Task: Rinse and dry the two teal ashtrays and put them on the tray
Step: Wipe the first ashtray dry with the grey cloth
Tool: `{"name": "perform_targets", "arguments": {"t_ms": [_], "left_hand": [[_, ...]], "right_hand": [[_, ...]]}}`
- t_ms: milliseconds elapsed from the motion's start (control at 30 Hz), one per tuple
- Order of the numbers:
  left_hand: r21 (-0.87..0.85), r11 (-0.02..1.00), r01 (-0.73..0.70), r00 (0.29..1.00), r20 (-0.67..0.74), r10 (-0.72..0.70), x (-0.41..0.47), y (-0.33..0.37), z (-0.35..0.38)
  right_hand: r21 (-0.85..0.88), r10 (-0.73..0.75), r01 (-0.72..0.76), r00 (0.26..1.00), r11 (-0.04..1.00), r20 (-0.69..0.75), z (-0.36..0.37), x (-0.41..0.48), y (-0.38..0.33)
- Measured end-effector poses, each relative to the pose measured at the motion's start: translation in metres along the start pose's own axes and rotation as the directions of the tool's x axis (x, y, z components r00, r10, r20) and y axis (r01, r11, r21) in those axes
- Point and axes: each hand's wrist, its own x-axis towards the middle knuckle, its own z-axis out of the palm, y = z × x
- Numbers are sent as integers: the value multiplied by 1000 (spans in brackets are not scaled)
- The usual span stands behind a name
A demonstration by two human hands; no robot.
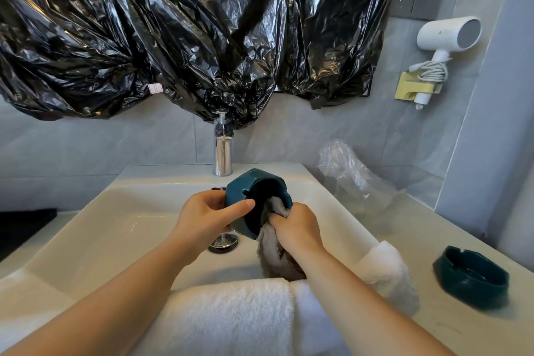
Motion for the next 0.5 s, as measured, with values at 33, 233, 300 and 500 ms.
{"name": "perform_targets", "arguments": {"t_ms": [33,233,300,500], "left_hand": [[-5,1000,2,1000,-2,-2,0,0,0],[-20,1000,7,999,-33,-7,1,-2,-2],[-38,999,18,999,-45,-19,2,-3,-3],[-1,1000,13,999,-34,-13,1,-1,-1]], "right_hand": [[-30,-17,17,1000,999,-12,-1,0,1],[82,47,-61,985,995,168,6,5,3],[166,67,-113,962,980,263,9,3,2],[86,31,-42,991,995,128,4,7,8]]}}
